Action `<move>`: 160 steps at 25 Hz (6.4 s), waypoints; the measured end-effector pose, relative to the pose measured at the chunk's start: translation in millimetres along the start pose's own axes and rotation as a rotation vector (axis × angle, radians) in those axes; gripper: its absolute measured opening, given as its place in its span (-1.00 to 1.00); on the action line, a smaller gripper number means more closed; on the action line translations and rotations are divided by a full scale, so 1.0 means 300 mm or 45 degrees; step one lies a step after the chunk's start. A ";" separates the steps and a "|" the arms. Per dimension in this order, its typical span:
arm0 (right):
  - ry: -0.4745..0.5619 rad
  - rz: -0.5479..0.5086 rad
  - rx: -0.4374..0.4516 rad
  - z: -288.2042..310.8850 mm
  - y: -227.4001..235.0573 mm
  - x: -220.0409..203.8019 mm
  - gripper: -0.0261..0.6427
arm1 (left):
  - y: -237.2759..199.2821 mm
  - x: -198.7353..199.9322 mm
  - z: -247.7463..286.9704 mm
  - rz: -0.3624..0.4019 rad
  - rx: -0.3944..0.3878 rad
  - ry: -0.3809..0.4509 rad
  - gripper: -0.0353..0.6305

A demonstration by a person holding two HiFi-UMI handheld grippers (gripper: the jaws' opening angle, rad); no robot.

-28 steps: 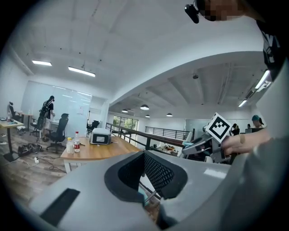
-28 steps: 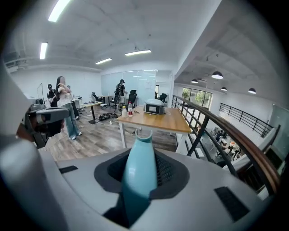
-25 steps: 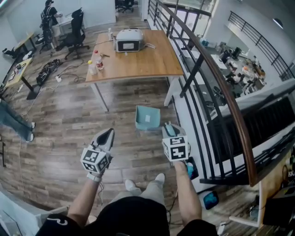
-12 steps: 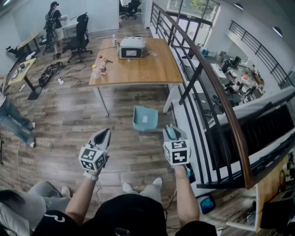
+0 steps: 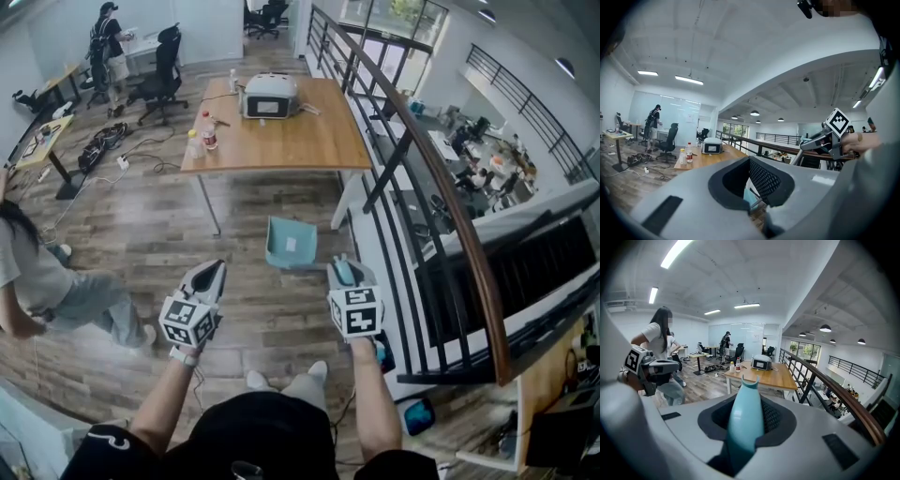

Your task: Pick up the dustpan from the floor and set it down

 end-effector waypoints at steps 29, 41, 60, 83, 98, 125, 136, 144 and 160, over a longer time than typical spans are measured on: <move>-0.053 0.019 -0.047 0.070 0.075 -0.109 -0.66 | 0.028 -0.056 0.089 -0.002 -0.068 -0.039 -0.90; -0.175 0.056 -0.036 0.186 0.156 -0.274 -0.66 | 0.075 -0.165 0.192 -0.014 -0.105 -0.115 -0.90; -0.364 0.014 0.097 0.592 0.291 -0.734 -0.66 | 0.173 -0.560 0.418 -0.027 -0.106 -0.319 -0.90; -0.569 0.019 0.205 0.947 0.152 -1.296 -0.65 | 0.135 -1.077 0.481 -0.092 -0.042 -0.516 -0.90; -0.608 0.064 0.239 0.966 0.057 -1.418 -0.65 | 0.148 -1.158 0.478 -0.121 -0.034 -0.550 -0.90; -0.341 0.106 0.247 0.764 0.115 -1.000 -0.43 | 0.106 -0.896 0.421 -0.088 -0.034 -0.456 -0.90; -0.061 0.081 0.148 0.527 0.120 -0.576 -0.92 | 0.050 -0.542 0.316 -0.070 0.016 -0.315 -0.90; 0.115 0.069 0.142 0.387 0.065 -0.221 -0.93 | 0.046 -0.221 0.248 -0.058 -0.013 -0.185 -0.90; 0.240 -0.053 0.148 0.197 -0.036 0.116 -0.94 | 0.042 0.015 0.153 -0.020 -0.064 -0.101 -0.90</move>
Point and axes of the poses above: the fingertips, and each gripper's own axes: z forward along the fingers, y to its right, x out of its top, the point moved 3 cm from there along -z, backward along the fingers, and after that the axes turned 13 degrees about x, right-handed, at the moved point
